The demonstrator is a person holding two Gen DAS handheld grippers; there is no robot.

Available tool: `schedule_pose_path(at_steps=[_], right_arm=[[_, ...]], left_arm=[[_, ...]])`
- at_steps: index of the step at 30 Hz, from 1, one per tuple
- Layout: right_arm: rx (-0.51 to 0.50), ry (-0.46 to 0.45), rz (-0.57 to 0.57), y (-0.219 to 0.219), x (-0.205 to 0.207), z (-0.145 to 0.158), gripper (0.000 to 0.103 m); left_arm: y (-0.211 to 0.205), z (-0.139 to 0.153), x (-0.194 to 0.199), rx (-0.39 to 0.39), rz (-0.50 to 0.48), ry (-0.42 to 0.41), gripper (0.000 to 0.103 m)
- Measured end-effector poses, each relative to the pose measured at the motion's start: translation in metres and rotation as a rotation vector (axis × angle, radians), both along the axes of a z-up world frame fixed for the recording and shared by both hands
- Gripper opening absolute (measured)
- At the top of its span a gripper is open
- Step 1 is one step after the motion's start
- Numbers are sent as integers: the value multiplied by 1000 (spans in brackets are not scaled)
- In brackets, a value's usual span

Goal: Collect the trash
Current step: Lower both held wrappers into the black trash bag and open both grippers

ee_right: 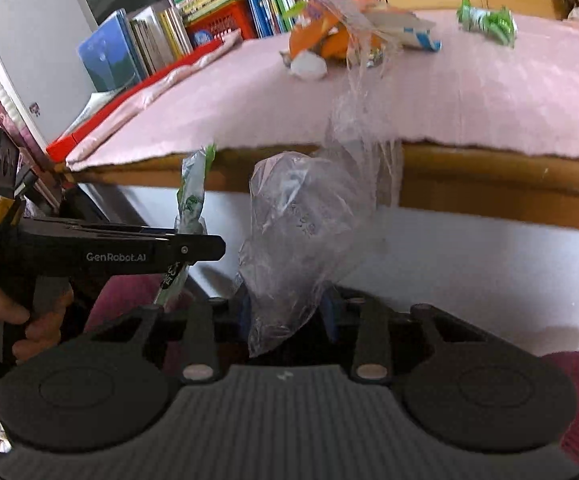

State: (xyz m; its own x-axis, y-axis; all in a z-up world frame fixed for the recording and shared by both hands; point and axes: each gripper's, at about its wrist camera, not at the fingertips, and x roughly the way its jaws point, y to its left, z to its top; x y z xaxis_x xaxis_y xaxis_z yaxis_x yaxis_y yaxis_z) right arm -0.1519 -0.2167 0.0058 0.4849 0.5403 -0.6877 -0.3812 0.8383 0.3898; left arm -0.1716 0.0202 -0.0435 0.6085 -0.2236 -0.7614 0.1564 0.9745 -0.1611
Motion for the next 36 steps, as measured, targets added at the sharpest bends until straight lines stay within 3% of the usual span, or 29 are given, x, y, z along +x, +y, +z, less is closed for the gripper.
schedule_pose_path(at_steps=[19,30,36], right_arm=[[-38,249,-1,1,5,-56,38],[-95,327,13,15,20,-84,42],[-136,355,32,20,29,-96,47]], left_arm=[[-21,-48,5,17,-76,213,29],[-38,-87,40,26,-80,345,29],[-44,-93,50,34,-80,347,29]])
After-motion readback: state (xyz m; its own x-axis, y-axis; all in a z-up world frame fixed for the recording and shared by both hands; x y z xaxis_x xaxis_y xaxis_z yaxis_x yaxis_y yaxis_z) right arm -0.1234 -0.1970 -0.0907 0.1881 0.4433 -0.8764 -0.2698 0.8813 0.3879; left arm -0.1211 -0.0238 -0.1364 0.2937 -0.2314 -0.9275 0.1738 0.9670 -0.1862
